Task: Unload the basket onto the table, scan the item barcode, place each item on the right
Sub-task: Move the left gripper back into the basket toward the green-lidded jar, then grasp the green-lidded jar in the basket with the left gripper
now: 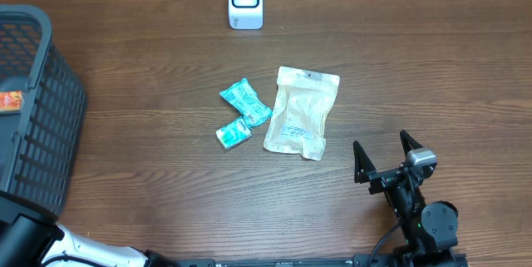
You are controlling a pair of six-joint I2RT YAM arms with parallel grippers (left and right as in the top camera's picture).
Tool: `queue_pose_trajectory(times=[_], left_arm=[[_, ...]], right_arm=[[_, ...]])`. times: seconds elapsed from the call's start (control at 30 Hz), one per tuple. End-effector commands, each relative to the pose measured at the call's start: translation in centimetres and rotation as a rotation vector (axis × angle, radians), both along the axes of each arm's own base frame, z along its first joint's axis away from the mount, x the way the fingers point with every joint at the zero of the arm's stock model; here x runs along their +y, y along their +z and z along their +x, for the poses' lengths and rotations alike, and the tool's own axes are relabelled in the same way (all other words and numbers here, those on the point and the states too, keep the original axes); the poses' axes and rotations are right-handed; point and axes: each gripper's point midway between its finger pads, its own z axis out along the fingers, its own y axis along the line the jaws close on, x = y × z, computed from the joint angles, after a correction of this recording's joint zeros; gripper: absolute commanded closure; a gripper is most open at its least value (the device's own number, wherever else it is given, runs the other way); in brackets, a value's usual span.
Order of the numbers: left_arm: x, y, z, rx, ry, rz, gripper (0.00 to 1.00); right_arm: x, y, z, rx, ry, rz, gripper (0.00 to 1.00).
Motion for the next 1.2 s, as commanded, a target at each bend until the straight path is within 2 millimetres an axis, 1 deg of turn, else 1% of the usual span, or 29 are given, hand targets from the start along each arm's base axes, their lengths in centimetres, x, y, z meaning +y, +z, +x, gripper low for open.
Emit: queue_pose_trajectory(times=[0.0,0.17,0.4,0.57,0.77,0.83,0.97,1.07,1.17], left_arm=[[0.2,-0.3,-0.3,-0.009,0.014,-0.006,0.18],[0.2,-0.6,-0.2,-0.009,0.014,-0.008,0.18],[-0.1,-2.5,-0.4,0.010,0.027,-0.055,0.16],[0.0,-2.4,-0.3,0.006,0.027,-0.050,0.19],[-0.1,-2.5,-0.3,0.000,0.036,-0.054,0.31],[-0.3,-2.5,0.0,-0.013,0.030,-0.063,0.37],[-0.3,-2.4,0.0,-0.016,0.027,-0.065,0.37],[-0.4,-1.7,0.0,-0.022,0.028,-0.055,0.39],[-0.2,-0.4,0.2,-0.036,0.026,-0.035,0.48]], right_arm=[[0.1,-0.1,0.0,-0.006,0.004,0.000,0.00],[0.1,-0.1,0.0,-0.006,0.004,0.000,0.00],[0.1,-0.1,0.0,-0.006,0.004,0.000,0.00],[0.1,-0.1,0.0,-0.006,0.004,0.000,0.00],[0.1,-0.1,0.0,-0.006,0.004,0.000,0.00],[0.1,-0.1,0.0,-0.006,0.004,0.000,0.00],[0.1,-0.1,0.0,-0.006,0.004,0.000,0.00],[0.1,-0.1,0.0,-0.006,0.004,0.000,0.00],[0.1,-0.1,0.0,-0.006,0.004,0.000,0.00]])
